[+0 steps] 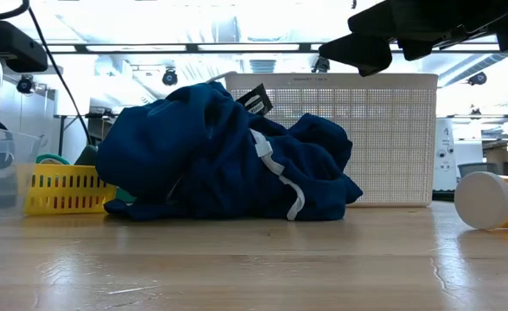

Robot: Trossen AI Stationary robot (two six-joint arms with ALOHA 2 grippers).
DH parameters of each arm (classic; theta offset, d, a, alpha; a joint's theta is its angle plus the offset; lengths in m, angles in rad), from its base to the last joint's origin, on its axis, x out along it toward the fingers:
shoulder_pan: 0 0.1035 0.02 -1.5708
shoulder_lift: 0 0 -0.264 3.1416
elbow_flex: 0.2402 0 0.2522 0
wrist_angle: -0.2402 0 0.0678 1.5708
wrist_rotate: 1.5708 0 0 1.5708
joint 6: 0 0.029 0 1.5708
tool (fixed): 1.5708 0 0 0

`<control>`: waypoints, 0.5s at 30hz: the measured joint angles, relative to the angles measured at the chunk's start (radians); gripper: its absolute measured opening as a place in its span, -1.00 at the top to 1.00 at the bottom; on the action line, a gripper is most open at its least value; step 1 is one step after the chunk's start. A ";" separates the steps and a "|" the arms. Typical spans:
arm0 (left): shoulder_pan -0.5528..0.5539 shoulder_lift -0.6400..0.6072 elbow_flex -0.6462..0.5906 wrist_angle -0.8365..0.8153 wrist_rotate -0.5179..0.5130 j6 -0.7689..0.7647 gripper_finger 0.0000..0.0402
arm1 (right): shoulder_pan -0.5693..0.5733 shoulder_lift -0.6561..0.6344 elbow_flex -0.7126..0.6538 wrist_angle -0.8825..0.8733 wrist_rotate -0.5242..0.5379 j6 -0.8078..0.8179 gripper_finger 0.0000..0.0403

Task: Pick & place medical supplies in basket/bin
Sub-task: Put the left orange pill bottle into the transparent bin

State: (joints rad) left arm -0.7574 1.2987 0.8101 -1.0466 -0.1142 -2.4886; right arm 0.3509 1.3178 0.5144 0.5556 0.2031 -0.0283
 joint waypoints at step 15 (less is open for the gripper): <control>0.000 0.000 -0.104 0.153 -0.003 -0.006 0.15 | 0.000 0.000 0.000 0.000 0.000 0.000 -0.61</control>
State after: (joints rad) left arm -0.7574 1.2987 0.7065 -0.8938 -0.1170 -2.4943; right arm 0.3510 1.3178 0.5144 0.5557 0.2031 -0.0279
